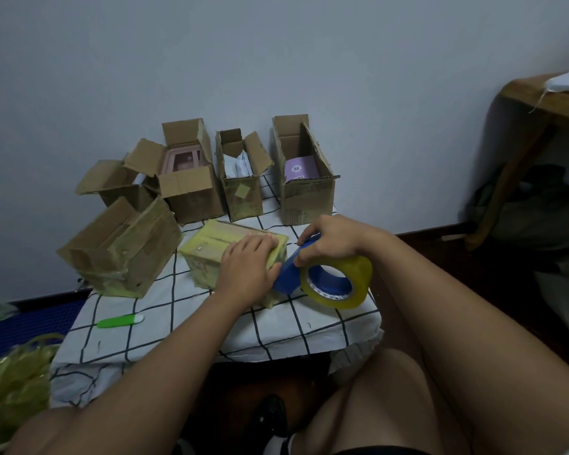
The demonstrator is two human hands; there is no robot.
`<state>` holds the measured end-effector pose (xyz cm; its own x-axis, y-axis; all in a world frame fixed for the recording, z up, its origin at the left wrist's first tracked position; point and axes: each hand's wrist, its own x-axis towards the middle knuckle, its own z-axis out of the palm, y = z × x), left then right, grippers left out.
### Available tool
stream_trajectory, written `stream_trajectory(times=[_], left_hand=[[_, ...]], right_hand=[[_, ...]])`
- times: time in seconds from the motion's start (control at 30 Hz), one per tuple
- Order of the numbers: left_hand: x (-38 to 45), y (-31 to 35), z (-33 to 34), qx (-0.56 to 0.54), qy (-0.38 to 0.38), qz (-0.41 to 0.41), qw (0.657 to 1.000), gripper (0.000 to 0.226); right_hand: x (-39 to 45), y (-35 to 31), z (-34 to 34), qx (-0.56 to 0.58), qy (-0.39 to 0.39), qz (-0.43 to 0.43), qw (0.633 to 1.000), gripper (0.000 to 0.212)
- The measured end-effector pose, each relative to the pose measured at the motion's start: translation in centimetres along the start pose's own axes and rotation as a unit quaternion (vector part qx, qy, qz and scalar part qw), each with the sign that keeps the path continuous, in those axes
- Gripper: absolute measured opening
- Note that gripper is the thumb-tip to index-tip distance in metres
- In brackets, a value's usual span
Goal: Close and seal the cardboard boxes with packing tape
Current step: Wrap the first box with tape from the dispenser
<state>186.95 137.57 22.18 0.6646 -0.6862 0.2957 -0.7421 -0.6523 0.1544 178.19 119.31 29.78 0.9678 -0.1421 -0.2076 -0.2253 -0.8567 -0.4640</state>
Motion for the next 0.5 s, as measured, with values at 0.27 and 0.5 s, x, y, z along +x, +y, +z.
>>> stream_trajectory(times=[0.27, 0.5], left_hand=[[-0.1, 0.2, -0.4, -0.005, -0.009, 0.001, 1.0, 0.045], [-0.3, 0.1, -1.0, -0.016, -0.022, 0.011, 1.0, 0.047]], right_hand=[[0.6, -1.8, -0.6, -0.042, -0.03, 0.027, 0.998, 0.046], [0.1, -1.7, 0.5, -0.047, -0.03, 0.048, 0.997, 0.051]])
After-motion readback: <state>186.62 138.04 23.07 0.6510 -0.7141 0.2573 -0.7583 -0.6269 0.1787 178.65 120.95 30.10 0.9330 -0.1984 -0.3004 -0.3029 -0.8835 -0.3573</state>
